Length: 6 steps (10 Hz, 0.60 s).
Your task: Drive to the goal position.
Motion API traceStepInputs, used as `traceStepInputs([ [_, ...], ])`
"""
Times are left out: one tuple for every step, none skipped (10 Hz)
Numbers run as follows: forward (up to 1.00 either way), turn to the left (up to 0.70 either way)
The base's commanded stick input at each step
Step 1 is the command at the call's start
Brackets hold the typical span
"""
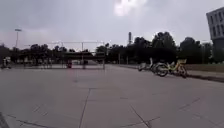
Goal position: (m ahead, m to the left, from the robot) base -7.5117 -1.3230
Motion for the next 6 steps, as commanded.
traceStepInputs([
  [0.70,0.00],
  [0.70,0.00],
  [0.70,0.00],
  [0.70,-0.01],
  [0.70,-0.14],
  [0.70,-0.14],
])
